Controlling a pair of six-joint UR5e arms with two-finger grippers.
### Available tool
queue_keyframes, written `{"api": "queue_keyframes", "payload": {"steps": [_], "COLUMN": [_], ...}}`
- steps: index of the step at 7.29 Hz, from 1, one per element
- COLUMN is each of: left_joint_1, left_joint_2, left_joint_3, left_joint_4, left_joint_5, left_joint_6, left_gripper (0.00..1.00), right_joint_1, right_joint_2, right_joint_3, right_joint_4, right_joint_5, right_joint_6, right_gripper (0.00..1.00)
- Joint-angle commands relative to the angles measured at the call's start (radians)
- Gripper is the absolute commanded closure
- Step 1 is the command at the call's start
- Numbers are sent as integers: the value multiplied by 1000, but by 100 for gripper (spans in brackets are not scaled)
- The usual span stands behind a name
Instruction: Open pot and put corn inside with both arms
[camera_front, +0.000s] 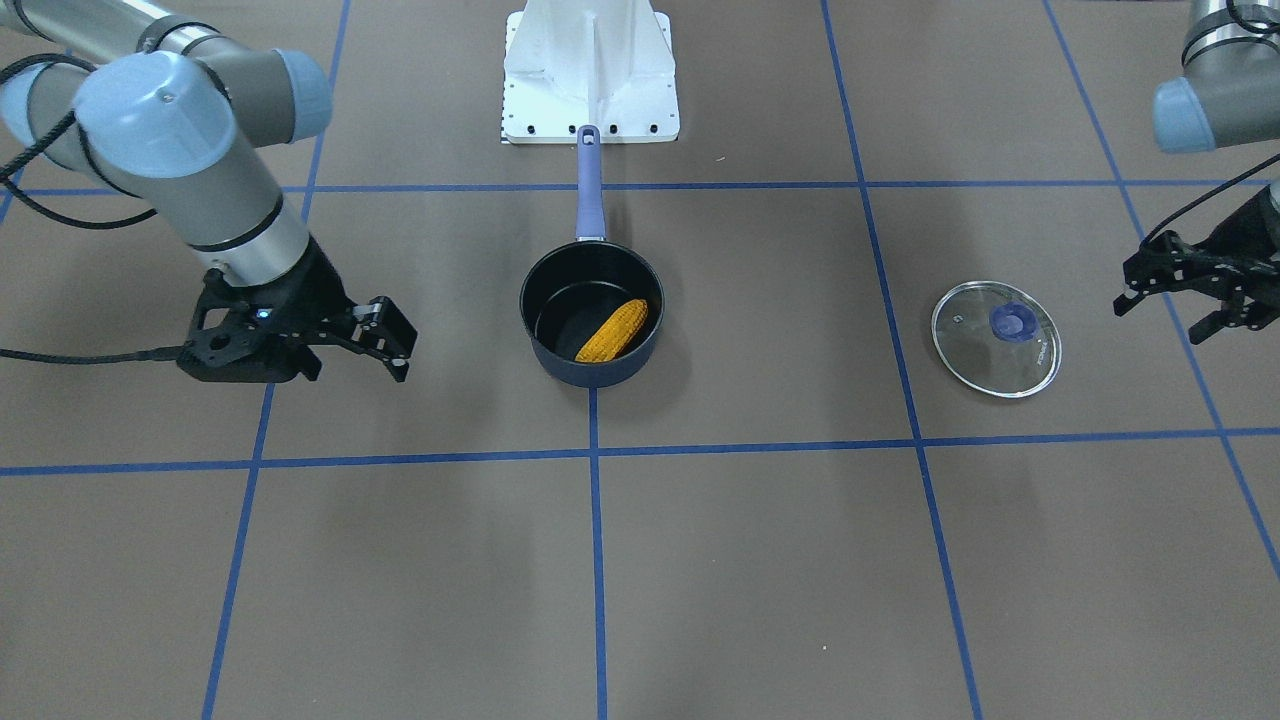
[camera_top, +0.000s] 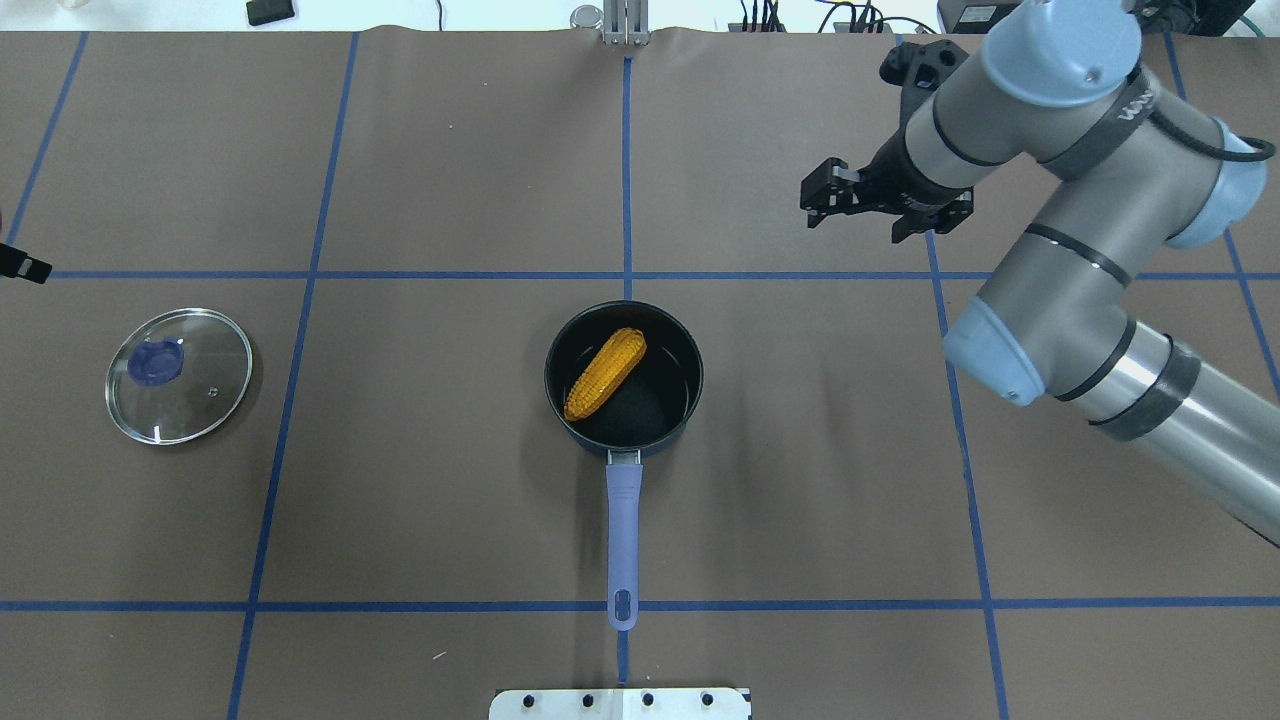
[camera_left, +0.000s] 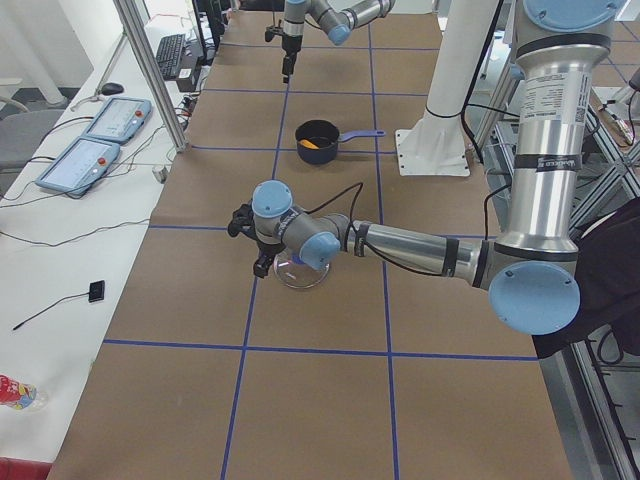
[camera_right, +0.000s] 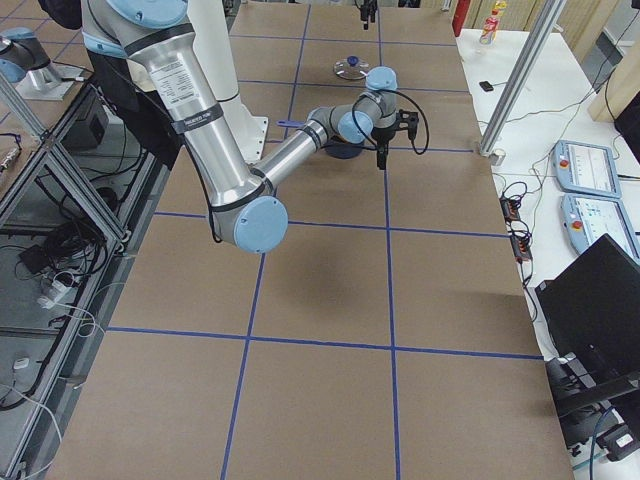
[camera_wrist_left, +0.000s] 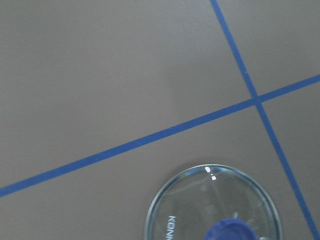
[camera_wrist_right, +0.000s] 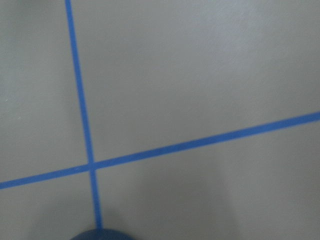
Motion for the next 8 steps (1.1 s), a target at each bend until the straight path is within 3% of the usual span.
{"api": "queue_keyframes", "payload": {"steps": [1,3,6,8], "left_joint_1": [-96,-158,-207,-213], "left_joint_2": [-36,-48,-53,-51], "left_joint_3": [75,166,225,234], "left_joint_4": [83,83,77,75], "left_joint_5": [-36,-49,-49,-49], "left_joint_6": [183,308,382,399], "left_gripper": [6,7,8,8], "right_joint_1": [148,279,429,480], "right_joint_2": [-87,-205,-297,-369], "right_joint_3": [-5,-6,-103,-105], "right_joint_4": [1,1,9,15], "right_joint_5": [132,236,253,265], "right_joint_6": [-215,-375,-627,-672], "right_gripper": [0,0,0,0]}}
